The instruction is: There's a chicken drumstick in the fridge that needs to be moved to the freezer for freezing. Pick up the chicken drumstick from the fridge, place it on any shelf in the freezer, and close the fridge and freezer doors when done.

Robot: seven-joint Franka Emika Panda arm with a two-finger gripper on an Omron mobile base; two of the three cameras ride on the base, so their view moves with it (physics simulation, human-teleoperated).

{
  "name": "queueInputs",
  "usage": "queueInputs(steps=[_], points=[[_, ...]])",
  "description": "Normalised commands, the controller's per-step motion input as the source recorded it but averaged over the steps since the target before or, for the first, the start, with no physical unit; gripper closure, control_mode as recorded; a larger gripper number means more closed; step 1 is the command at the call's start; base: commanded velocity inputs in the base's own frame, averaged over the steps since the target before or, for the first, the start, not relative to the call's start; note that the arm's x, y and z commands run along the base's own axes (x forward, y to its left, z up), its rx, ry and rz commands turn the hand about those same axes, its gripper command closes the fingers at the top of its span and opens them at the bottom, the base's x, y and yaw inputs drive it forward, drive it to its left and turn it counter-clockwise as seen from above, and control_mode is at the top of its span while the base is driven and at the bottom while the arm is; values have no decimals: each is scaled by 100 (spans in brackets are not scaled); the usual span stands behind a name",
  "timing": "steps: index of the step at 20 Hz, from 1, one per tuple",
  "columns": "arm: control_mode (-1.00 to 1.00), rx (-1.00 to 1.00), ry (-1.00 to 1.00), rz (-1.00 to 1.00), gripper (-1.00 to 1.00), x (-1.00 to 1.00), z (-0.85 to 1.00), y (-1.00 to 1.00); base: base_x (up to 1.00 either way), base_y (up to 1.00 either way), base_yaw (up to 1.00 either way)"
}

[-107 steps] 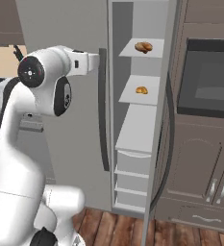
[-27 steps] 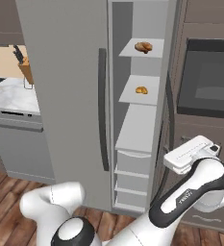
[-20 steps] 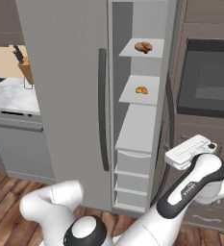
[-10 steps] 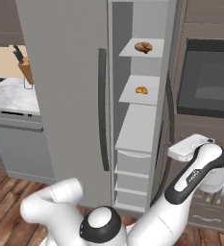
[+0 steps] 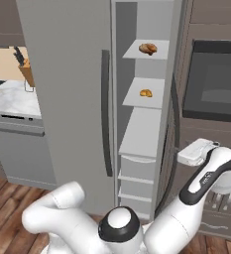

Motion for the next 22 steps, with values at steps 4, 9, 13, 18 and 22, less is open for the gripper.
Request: queueInputs(steps=[4, 9, 13, 18, 22], points=[[-100, 1, 8, 1, -100, 36, -9, 0, 0, 0, 0], [-100, 2, 13, 2, -100, 21, -8, 0, 0, 0, 0], [-100, 1, 2, 1, -100, 0, -19, 46, 0, 0, 0], [-100, 0, -1, 0, -100, -11, -24, 99, 0, 0, 0], [-100, 0, -3, -2, -100, 0, -14, 100, 0, 0, 0]])
